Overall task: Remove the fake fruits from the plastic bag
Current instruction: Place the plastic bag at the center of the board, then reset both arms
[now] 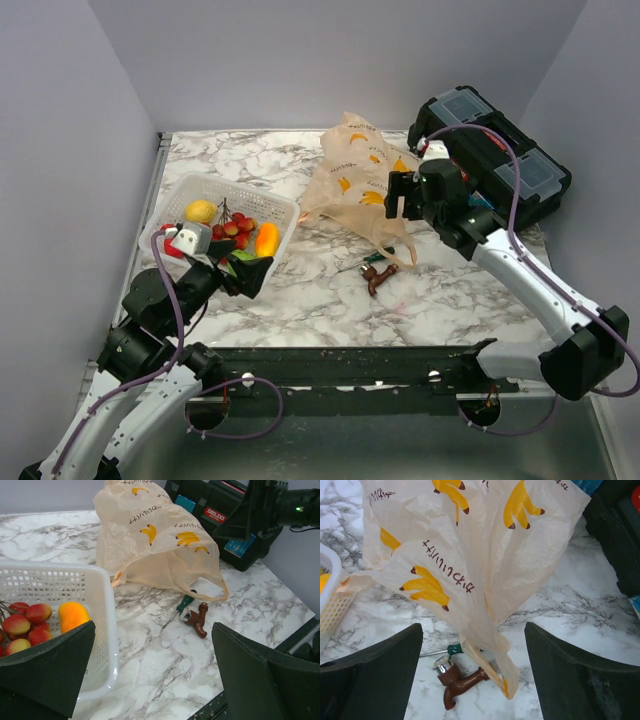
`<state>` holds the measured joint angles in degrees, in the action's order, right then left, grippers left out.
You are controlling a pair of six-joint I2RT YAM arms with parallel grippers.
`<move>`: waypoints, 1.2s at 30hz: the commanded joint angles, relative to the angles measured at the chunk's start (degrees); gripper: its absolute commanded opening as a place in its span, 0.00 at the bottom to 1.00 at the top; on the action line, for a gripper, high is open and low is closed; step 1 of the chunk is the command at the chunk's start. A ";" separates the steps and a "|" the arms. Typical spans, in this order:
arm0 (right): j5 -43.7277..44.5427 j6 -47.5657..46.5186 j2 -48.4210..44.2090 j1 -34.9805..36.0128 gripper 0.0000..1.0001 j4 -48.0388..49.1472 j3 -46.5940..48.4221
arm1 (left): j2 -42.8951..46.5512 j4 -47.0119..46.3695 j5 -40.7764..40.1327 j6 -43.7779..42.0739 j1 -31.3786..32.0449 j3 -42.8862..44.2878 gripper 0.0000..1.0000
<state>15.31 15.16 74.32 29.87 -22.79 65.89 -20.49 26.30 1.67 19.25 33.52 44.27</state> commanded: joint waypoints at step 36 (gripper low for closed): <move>3.81 5.46 -48.20 -0.36 1.00 -20.72 4.68 | 10.40 -0.45 -24.03 -8.17 0.28 9.79 0.99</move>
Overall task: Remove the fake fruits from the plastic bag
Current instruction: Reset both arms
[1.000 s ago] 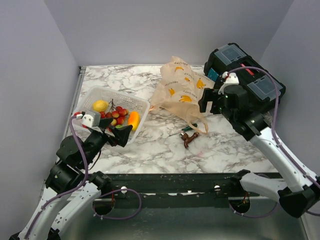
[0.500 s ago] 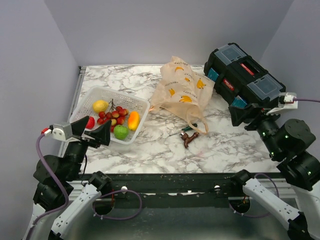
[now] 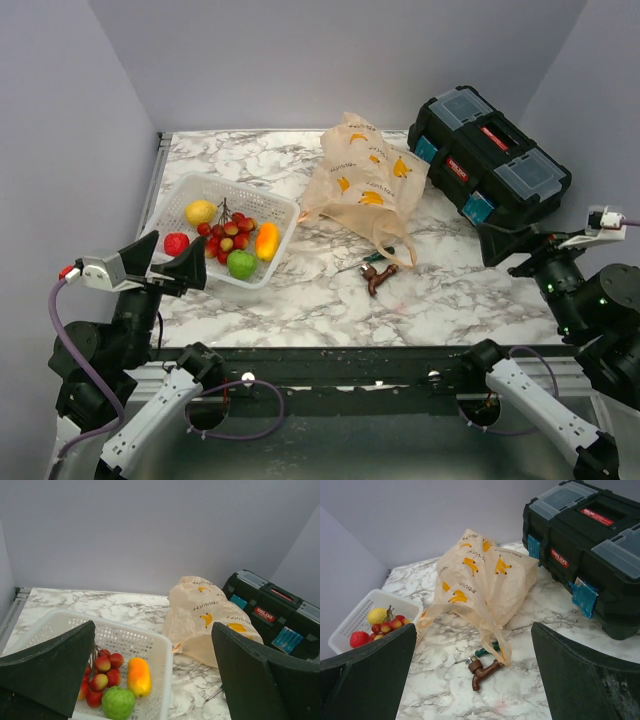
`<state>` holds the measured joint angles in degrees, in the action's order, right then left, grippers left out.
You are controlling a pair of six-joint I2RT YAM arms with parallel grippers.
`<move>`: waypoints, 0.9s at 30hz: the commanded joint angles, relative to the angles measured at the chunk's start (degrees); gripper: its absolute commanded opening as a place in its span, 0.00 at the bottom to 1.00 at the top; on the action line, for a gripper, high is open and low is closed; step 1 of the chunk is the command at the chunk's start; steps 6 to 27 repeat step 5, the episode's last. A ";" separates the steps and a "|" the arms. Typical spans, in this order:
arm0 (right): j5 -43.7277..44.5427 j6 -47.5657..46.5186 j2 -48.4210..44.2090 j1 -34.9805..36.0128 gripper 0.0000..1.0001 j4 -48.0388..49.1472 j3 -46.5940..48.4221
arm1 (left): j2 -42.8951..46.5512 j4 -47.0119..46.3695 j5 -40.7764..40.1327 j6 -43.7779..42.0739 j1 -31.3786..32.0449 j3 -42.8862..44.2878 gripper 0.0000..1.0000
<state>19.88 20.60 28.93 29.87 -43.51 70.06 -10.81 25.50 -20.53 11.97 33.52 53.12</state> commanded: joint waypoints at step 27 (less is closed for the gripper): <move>0.42 -0.56 -6.61 -0.41 1.00 3.01 -2.20 | 0.82 -0.18 -1.83 -0.81 0.31 0.44 0.99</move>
